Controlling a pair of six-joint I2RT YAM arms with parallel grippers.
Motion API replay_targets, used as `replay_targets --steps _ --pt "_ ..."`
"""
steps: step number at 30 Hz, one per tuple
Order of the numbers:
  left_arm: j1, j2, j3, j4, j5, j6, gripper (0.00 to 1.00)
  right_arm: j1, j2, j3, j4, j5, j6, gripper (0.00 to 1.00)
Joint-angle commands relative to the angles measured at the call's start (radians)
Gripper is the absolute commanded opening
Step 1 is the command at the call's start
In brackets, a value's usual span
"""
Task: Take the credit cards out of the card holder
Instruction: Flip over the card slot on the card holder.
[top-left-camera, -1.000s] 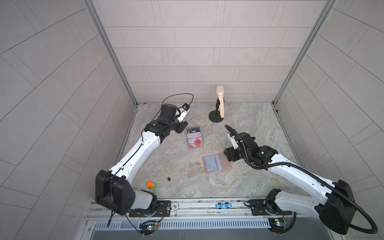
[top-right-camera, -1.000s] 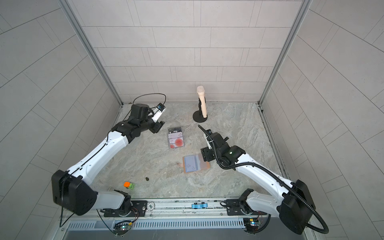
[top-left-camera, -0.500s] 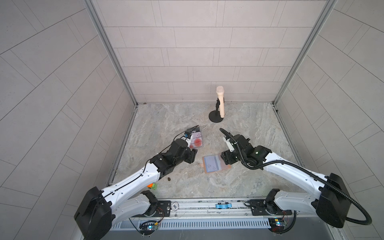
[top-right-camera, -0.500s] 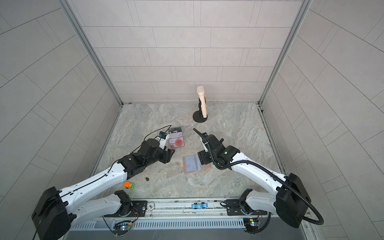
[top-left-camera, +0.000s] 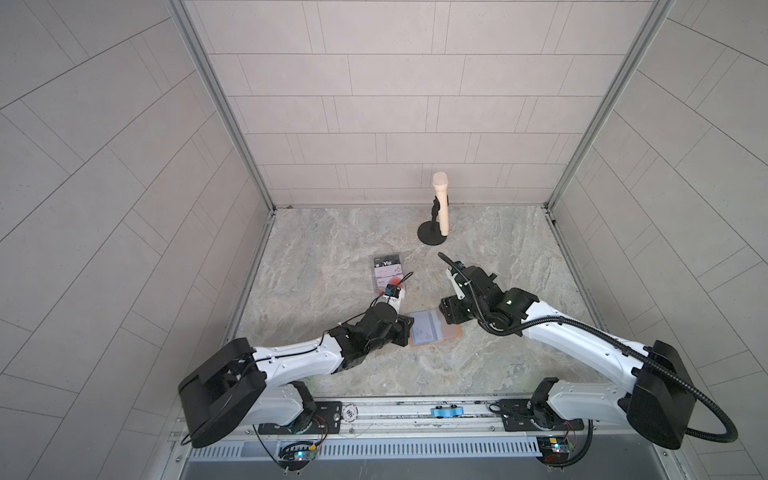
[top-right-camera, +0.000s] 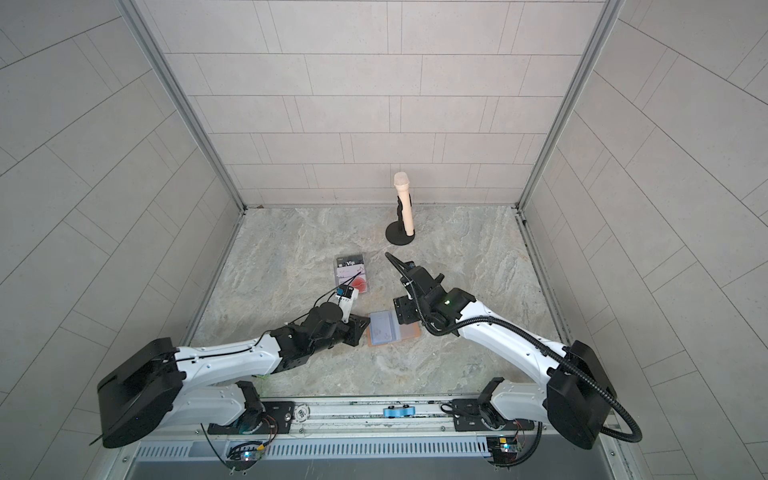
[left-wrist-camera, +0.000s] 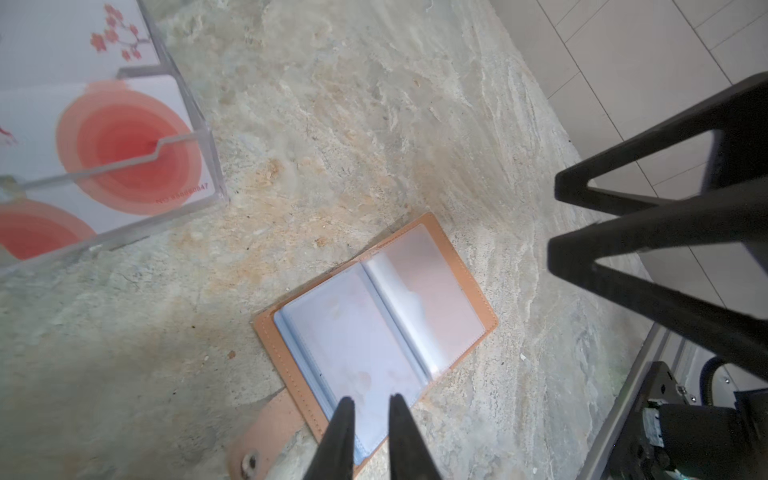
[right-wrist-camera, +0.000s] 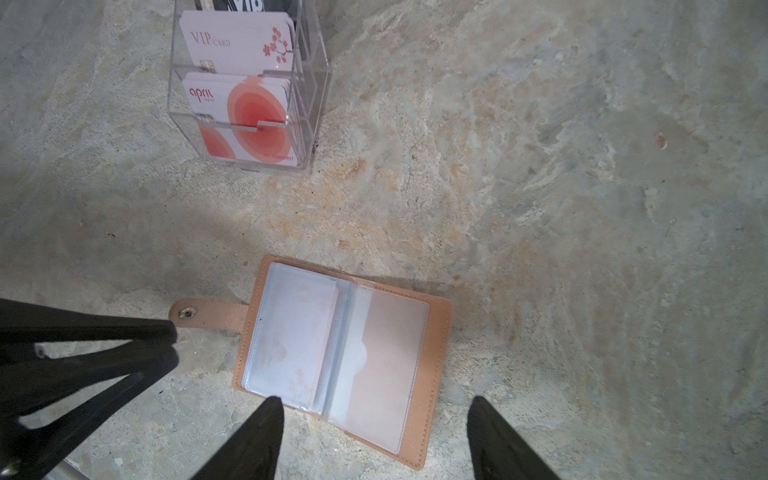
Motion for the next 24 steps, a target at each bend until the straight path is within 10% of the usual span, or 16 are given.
replay_targets --steps 1,24 --pt "-0.007 0.040 -0.006 0.051 -0.029 -0.047 0.15 0.008 0.034 0.029 -0.018 -0.021 0.049 0.71" --pt "-0.003 0.137 -0.075 0.032 -0.115 -0.050 0.06 0.087 0.267 0.125 -0.001 -0.081 0.063 0.58"
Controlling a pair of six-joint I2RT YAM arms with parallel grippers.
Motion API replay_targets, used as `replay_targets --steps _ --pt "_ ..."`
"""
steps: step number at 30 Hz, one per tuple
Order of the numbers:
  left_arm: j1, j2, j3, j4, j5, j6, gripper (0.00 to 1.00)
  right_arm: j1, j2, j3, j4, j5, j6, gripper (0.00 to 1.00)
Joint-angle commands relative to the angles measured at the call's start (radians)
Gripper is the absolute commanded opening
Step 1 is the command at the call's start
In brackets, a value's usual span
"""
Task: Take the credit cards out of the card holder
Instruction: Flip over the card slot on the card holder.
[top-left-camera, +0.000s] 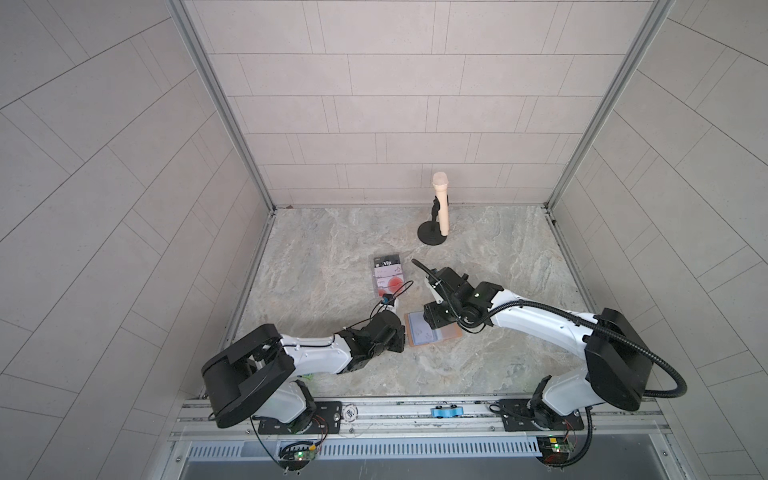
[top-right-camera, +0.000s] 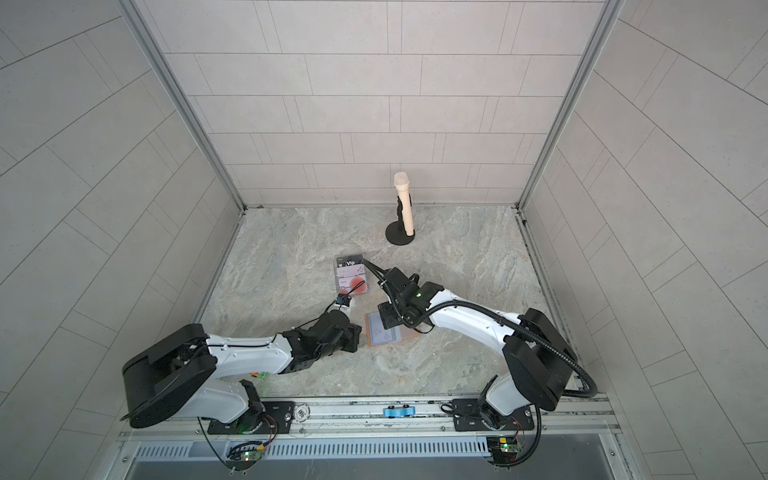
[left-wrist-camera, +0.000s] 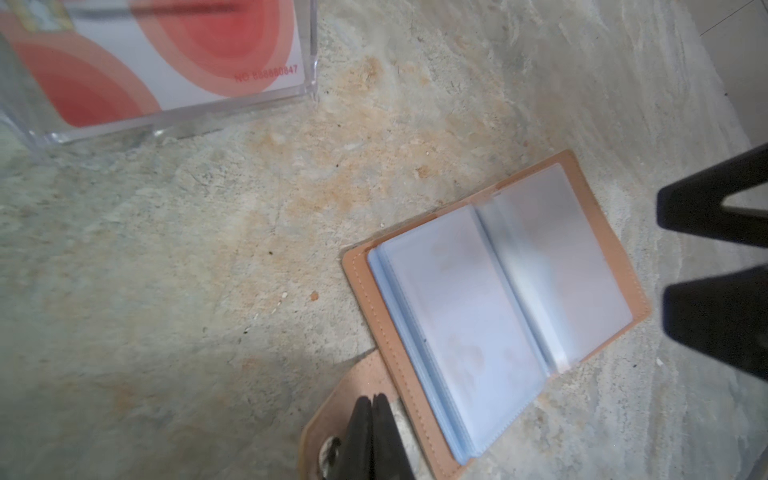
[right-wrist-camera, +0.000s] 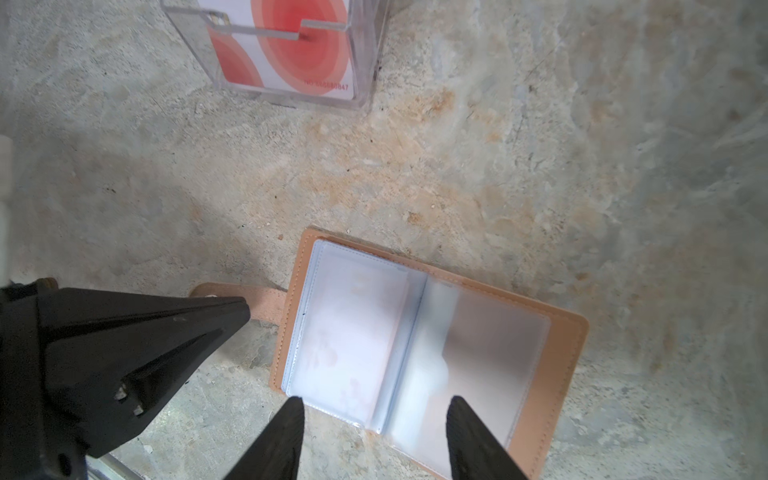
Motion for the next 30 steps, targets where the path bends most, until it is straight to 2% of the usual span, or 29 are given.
replay_targets --steps 1,11,21,30 --pt "-0.001 0.026 -0.023 0.042 -0.018 -0.002 0.06 0.011 0.022 0.020 0.005 0.011 0.020 0.57" --pt "0.041 0.080 -0.088 0.174 0.033 -0.046 0.04 0.041 0.079 0.030 0.033 0.008 0.049 0.55" --pt "0.058 0.091 -0.128 0.231 0.069 -0.061 0.05 0.090 0.162 0.055 0.018 0.078 0.087 0.57" --pt "0.080 0.132 -0.160 0.315 0.097 -0.084 0.04 0.119 0.226 0.091 0.022 0.101 0.065 0.58"
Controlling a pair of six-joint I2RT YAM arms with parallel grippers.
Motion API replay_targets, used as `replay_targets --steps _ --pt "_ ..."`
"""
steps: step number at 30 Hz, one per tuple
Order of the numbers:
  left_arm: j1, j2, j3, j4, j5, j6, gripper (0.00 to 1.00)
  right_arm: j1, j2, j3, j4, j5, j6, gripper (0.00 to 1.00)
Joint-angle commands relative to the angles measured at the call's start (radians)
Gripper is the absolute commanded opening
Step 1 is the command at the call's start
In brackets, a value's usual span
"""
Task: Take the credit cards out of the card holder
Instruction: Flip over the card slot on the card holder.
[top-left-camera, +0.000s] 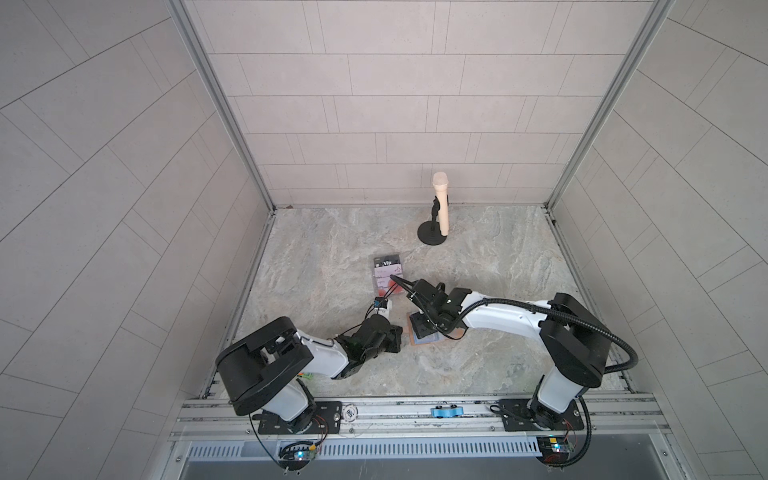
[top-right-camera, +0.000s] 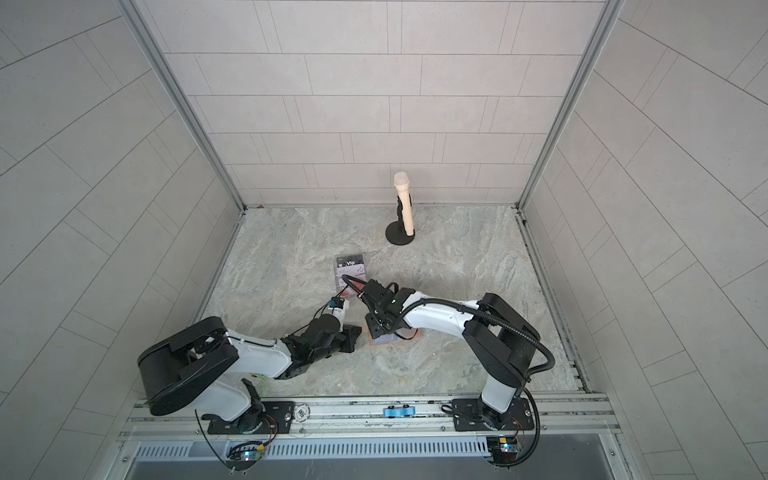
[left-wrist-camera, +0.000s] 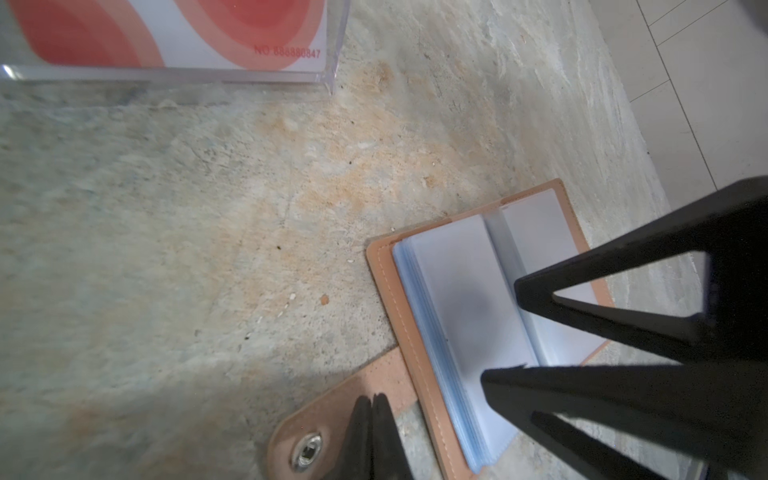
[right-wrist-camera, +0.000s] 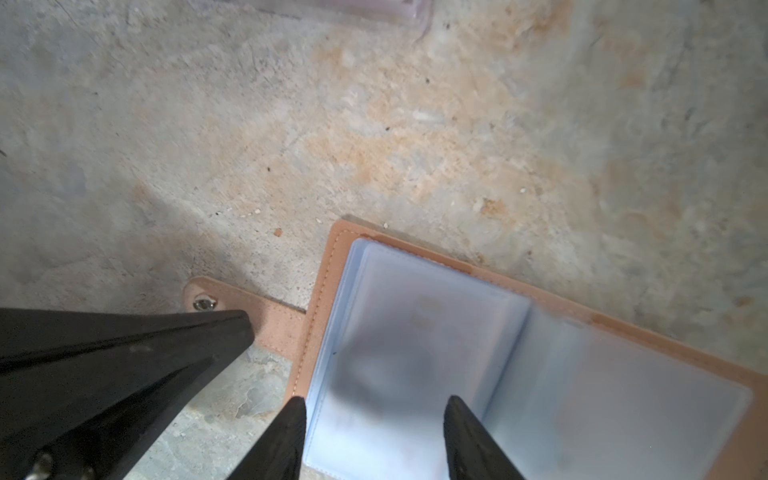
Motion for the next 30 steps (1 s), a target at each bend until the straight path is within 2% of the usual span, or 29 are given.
replay_targets --steps 1,5,21,25,30 --pt "0.013 0.045 -0.029 -0.035 0.002 -0.011 0.04 0.016 0.028 0.027 -0.013 0.042 0.003 0.58" --pt "0.016 0.060 -0.034 -0.019 0.009 -0.015 0.04 0.018 0.052 0.038 -0.024 0.060 0.006 0.57" --pt "0.026 0.071 -0.045 -0.015 0.008 -0.014 0.04 0.019 0.069 0.036 -0.054 0.128 0.006 0.43" --pt "0.027 0.071 -0.045 -0.015 0.006 -0.013 0.04 0.019 0.065 0.038 -0.057 0.130 0.000 0.43" --pt "0.030 0.076 -0.045 -0.017 0.005 -0.012 0.04 0.019 0.044 0.022 0.002 0.033 -0.018 0.55"
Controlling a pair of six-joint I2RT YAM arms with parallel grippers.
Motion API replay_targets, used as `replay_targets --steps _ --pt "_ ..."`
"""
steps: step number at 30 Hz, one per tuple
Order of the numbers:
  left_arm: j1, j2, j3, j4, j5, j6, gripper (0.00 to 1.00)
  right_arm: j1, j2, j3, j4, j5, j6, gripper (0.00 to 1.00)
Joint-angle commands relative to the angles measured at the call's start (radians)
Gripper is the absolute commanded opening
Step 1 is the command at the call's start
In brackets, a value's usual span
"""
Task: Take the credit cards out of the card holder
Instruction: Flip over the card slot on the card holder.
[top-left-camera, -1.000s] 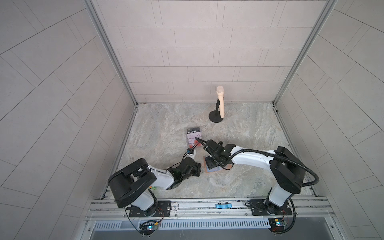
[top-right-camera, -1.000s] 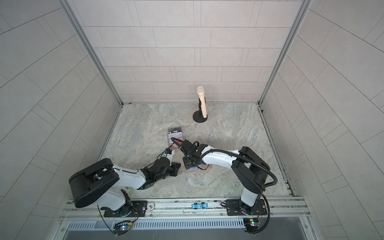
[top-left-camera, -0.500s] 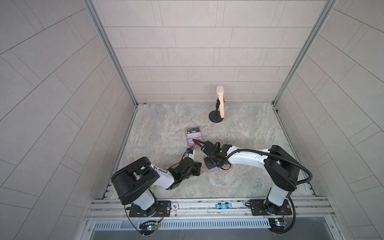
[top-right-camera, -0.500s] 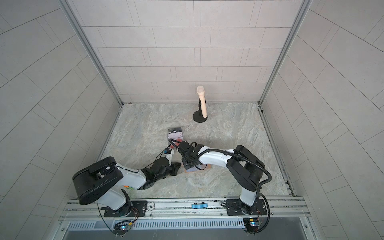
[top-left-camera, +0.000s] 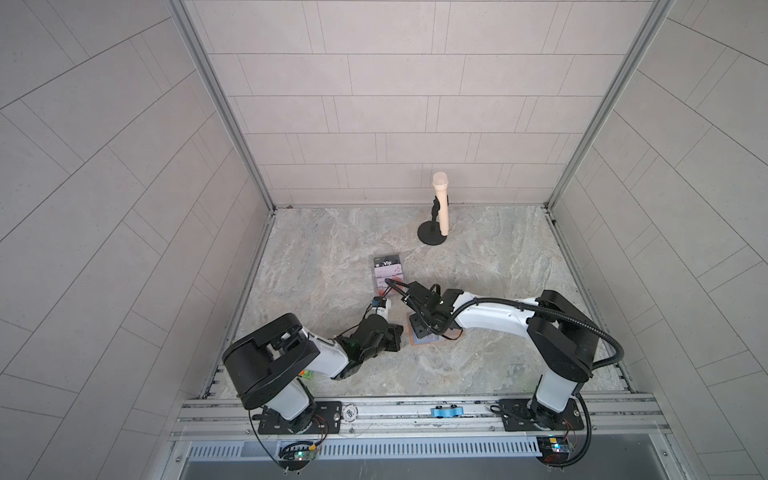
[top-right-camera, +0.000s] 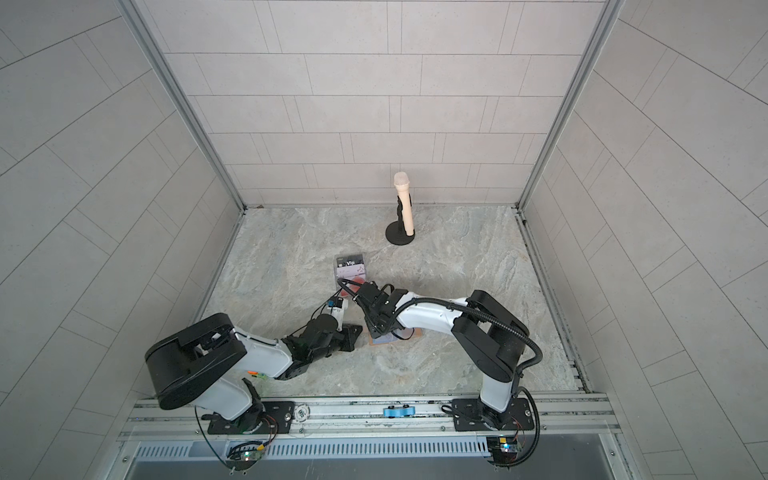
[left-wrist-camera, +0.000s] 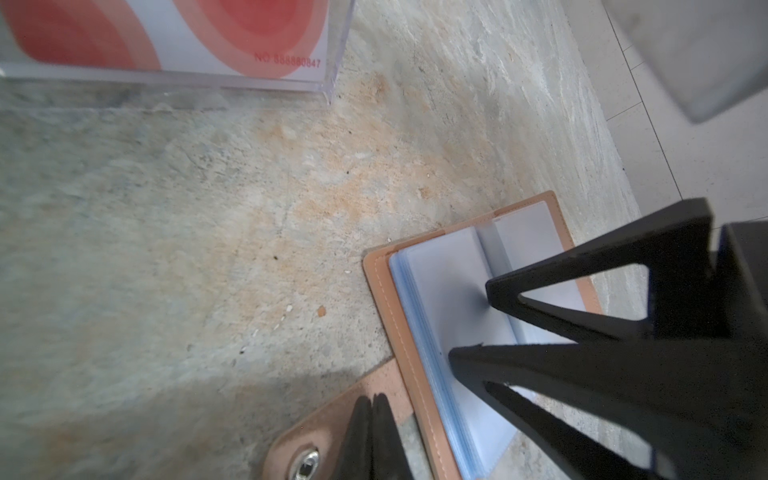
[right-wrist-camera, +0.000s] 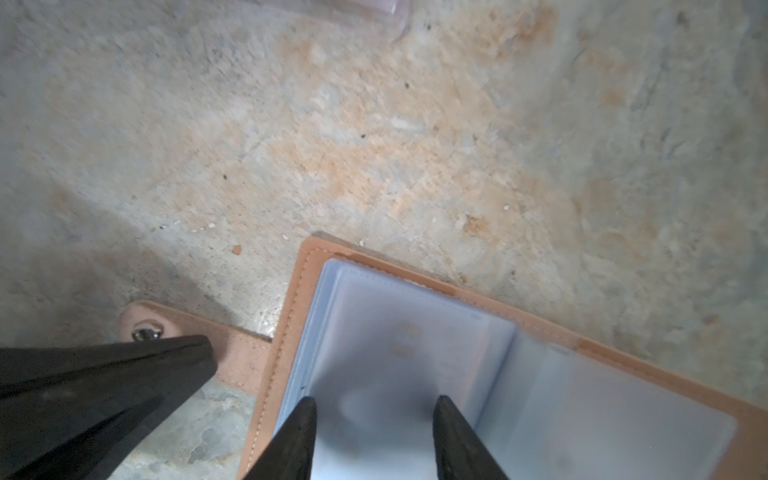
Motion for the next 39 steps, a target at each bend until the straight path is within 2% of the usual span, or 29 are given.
replay_targets --steps 1,5,20,39 --pt "0.015 0.042 -0.028 -0.104 -0.020 0.003 0.04 0.005 -0.012 -0.003 0.015 -0.045 -0.004 0.56" --pt "0.018 0.045 -0.029 -0.100 -0.018 0.003 0.04 0.005 0.006 0.009 -0.006 -0.016 -0.004 0.56" --pt "0.026 0.046 -0.044 -0.099 -0.024 0.004 0.03 0.006 0.033 0.007 -0.069 0.093 0.002 0.44" --pt "0.029 0.048 -0.037 -0.115 -0.024 0.016 0.03 0.006 -0.041 0.011 -0.184 0.259 -0.004 0.41"
